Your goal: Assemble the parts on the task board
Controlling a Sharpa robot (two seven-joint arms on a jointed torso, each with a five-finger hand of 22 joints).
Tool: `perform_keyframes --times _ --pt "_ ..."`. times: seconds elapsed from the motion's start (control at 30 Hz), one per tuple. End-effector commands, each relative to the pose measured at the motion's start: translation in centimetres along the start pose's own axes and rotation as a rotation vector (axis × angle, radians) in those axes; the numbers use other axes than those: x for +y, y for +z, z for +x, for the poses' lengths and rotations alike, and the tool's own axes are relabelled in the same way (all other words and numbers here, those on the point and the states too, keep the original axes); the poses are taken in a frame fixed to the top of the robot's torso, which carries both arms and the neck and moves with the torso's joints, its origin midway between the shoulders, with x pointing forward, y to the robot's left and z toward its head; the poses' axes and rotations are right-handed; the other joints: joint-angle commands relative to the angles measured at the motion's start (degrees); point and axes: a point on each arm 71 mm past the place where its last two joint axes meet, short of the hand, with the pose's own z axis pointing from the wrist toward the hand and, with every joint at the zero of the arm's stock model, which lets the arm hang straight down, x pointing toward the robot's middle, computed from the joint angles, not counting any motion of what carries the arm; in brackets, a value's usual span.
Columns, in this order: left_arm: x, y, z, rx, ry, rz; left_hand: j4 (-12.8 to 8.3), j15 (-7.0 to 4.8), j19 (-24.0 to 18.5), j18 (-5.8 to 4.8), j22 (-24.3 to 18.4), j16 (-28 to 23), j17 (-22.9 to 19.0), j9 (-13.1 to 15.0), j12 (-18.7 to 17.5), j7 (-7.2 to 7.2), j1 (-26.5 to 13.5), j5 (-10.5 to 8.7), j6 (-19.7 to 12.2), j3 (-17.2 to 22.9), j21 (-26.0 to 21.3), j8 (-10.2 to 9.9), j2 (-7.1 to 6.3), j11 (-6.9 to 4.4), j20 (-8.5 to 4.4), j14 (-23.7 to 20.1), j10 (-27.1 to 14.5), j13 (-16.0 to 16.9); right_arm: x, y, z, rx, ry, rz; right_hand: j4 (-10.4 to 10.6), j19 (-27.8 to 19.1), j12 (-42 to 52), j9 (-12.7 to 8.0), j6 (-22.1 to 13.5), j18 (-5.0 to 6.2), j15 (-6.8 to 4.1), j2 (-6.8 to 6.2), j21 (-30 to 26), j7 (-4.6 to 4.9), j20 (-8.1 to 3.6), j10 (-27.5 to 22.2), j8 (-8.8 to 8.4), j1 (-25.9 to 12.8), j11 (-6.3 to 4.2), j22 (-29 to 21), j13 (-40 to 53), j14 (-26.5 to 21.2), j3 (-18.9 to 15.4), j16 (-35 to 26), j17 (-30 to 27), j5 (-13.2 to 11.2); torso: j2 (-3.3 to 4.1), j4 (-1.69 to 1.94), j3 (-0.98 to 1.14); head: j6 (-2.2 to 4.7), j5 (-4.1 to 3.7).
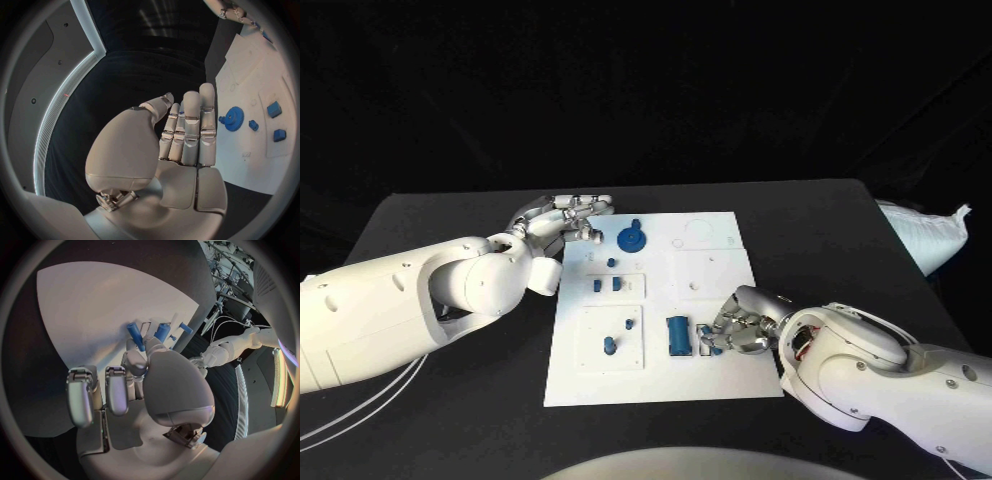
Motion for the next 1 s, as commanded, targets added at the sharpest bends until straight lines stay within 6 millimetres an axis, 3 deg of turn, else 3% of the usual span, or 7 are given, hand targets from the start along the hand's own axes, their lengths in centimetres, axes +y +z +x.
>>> perform_keyframes --times 0.03,0.27,0.8,1.0 --pt "-0.03 0.01 0.31 0.022 -0.008 0.003 -0.2 0.13 0.2 0.64 -0.1 0.4 -0.1 -0.1 0.3 -0.20 0.0 -0.15 -0.4 -0.3 -0.2 0.3 0.45 -0.02 0.25 -0.4 -0.4 0.0 -0.07 0.12 0.14 0.005 -0.036 0.014 0.9 4.7 -0.5 0.4 0.9 -0.69 -0.56 0.21 0.4 -0.15 -0.46 0.3 0.66 -1.1 -0.36 13.1 -0.3 4.6 -0.1 0.5 8.0 -0.3 -0.01 0.02 -0.02 0.01 0.03" --pt "-0.03 -0.01 0.32 0.025 -0.007 0.001 -0.2 0.13 0.2 0.64 -0.1 0.4 -0.1 -0.1 0.3 -0.20 0.0 -0.15 -0.4 -0.3 -0.2 0.3 0.45 -0.02 0.25 -0.4 -0.4 0.0 0.09 0.25 0.28 0.015 -0.047 0.010 2.0 5.2 3.9 1.6 2.0 -0.91 -0.93 0.99 1.0 -0.75 -0.76 1.8 1.58 -2.5 -0.83 13.9 2.6 4.8 -0.8 1.0 8.9 0.3 0.02 -0.06 0.00 -0.13 0.14" --pt "-0.01 -0.02 0.33 0.029 -0.005 -0.001 -0.2 0.14 0.2 0.64 -0.1 0.4 -0.1 -0.1 0.4 -0.20 0.0 -0.15 -0.4 -0.3 -0.3 0.3 0.46 -0.01 0.26 -0.4 -0.5 -0.1 0.50 0.26 0.43 0.022 -0.045 -0.012 2.0 5.4 5.4 2.1 2.3 -0.98 -1.05 1.13 1.2 -0.93 -0.86 2.3 1.86 -2.6 -0.98 14.2 3.6 4.9 -1.0 1.3 9.4 0.8 -0.03 -0.07 0.02 -0.34 0.33" --pt "-0.01 -0.02 0.34 0.029 -0.006 -0.001 -0.2 0.14 0.2 0.64 -0.1 0.4 -0.1 -0.1 0.4 -0.20 0.0 -0.15 -0.4 -0.3 -0.3 0.3 0.46 -0.01 0.26 -0.4 -0.5 -0.1 0.65 0.22 0.45 0.021 -0.045 -0.021 2.3 5.4 5.9 2.7 2.3 -1.00 -1.11 0.91 1.3 -0.96 -0.95 2.5 2.10 -4.3 -1.02 14.2 4.1 4.9 -2.3 1.4 9.5 1.1 -0.01 -0.07 0.02 -0.38 0.33"
